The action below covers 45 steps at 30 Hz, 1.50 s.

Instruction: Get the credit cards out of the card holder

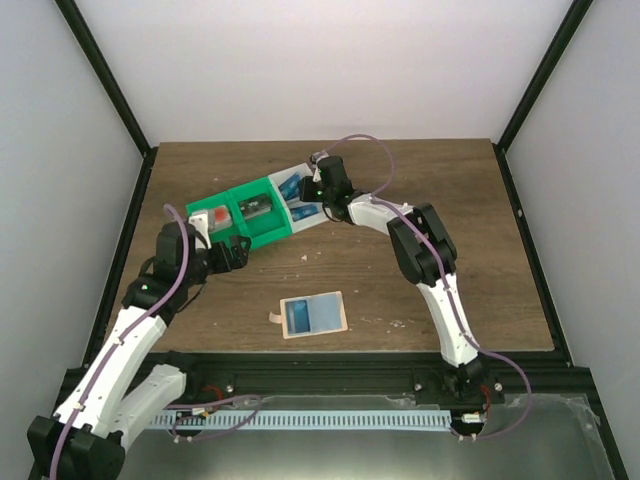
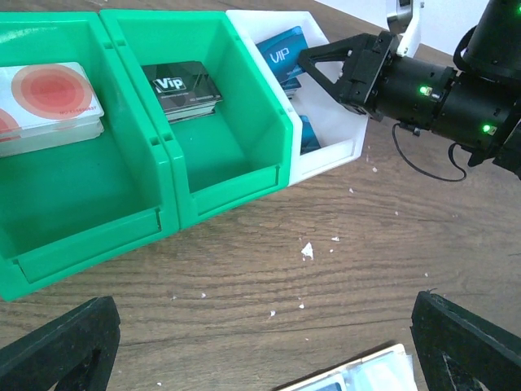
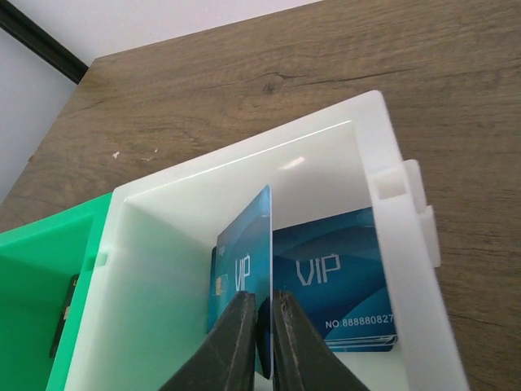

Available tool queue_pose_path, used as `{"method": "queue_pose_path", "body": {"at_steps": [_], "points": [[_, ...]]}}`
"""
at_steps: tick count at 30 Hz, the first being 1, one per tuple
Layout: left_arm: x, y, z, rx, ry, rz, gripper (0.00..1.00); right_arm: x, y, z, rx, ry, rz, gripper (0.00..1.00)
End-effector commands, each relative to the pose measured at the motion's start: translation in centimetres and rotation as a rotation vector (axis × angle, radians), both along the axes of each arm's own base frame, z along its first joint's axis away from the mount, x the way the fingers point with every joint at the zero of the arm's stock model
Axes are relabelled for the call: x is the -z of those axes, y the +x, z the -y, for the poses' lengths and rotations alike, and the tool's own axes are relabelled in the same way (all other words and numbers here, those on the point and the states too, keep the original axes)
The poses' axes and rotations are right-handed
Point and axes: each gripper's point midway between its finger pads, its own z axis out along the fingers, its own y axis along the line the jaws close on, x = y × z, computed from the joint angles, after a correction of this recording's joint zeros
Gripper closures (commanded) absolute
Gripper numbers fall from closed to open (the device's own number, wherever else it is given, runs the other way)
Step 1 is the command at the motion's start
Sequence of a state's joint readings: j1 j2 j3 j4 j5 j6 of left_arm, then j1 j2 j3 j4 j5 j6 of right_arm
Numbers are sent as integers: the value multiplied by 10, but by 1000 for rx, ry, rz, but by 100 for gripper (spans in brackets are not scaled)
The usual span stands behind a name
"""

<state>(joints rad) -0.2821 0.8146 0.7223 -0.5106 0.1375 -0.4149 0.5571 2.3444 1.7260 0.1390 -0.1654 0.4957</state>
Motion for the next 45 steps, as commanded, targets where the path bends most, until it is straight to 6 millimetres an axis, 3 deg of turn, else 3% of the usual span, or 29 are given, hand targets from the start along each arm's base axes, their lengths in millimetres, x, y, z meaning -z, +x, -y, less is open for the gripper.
{"method": "queue_pose_path", "body": {"at_steps": [1,13,20,29,34,38,39,42,45], "points": [[-3,-2,2,16,-4,19,1,-2,16,8,44,-8,-2,91],[-3,-1,0,2,2,18,1,-13,22,1,29,11,10,79],[-5,-1,-1,-3,1,26,1,-18,26,1,40,2,15,66],[-5,-1,-3,-10,3,26,0,-58,23,-6,-10,29,49,58],[-4,0,-2,-7,9,5,0,-79,5,-1,-21,44,-5,57],[-6,2,-3,-21,17,-23,0,-80,-28,11,-51,30,-81,57],[-5,1,2,5,-2,-33,0,-87,-38,16,-52,32,-88,57],[0,-4,23,89,-93,-83,2,-84,-70,33,-53,21,-145,57],[7,-12,47,181,-215,-127,10,-77,-106,47,-74,15,-199,57]]}}
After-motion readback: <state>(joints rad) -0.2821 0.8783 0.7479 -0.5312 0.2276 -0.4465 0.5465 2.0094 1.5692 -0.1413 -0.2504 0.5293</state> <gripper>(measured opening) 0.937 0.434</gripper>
